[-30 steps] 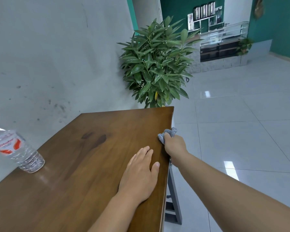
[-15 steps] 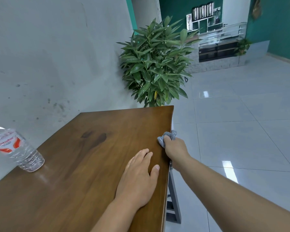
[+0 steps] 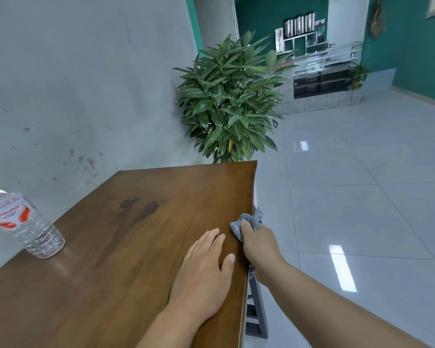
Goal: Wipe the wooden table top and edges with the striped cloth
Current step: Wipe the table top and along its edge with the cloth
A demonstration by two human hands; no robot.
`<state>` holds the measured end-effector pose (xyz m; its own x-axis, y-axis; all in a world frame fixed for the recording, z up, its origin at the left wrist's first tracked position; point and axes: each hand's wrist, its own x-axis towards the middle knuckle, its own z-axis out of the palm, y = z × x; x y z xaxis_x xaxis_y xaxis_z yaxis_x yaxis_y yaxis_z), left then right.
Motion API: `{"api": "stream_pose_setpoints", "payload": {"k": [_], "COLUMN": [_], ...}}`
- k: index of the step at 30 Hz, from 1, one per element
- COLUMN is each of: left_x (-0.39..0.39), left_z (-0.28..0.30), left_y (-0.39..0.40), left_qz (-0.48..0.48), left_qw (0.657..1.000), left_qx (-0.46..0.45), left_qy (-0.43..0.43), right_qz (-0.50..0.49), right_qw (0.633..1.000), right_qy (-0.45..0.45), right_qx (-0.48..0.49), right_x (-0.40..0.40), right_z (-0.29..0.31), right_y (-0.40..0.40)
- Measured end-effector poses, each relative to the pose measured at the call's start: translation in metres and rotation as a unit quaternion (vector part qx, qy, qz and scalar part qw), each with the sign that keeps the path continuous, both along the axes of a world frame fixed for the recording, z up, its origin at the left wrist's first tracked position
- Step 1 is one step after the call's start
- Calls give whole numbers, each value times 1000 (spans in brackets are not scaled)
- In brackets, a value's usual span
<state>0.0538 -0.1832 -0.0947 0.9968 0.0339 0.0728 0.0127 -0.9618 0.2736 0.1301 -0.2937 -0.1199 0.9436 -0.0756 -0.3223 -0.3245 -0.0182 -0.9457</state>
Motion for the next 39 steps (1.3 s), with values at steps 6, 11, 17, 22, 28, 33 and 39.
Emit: {"api": "stream_pose_setpoints", "payload": {"k": [6,11,17,22,28,33,39], "left_x": [3,1,-7,-19,-17,-17,-29], "left_z": [0,0,4,4,4,4,4], "left_y": [-1,0,-1,-1,-2,-3,-1], "left_qz": [3,-7,-19,-18,-9,-1,-3], "left_qw": [1000,1000,1000,1000,1000,1000,1000], "left_qx": [-11,-21,-10,-1,-11,-13,-4], "left_qy": [-3,-13,-10,-4,-14,-16,-18], "right_qz": [6,0,-4,2,-3,-11,-17], "right_qw": [1000,999,1000,1000,1000,1000,1000], "right_qy": [12,24,20,17,18,20,19], "right_qx": [-17,-28,-15,18,8,-11,-11], "right_x": [23,45,24,-11,-3,15,5], "right_z": [10,18,9,-1,7,16,13], "right_y": [-1,0,1,2,1,1,2]}}
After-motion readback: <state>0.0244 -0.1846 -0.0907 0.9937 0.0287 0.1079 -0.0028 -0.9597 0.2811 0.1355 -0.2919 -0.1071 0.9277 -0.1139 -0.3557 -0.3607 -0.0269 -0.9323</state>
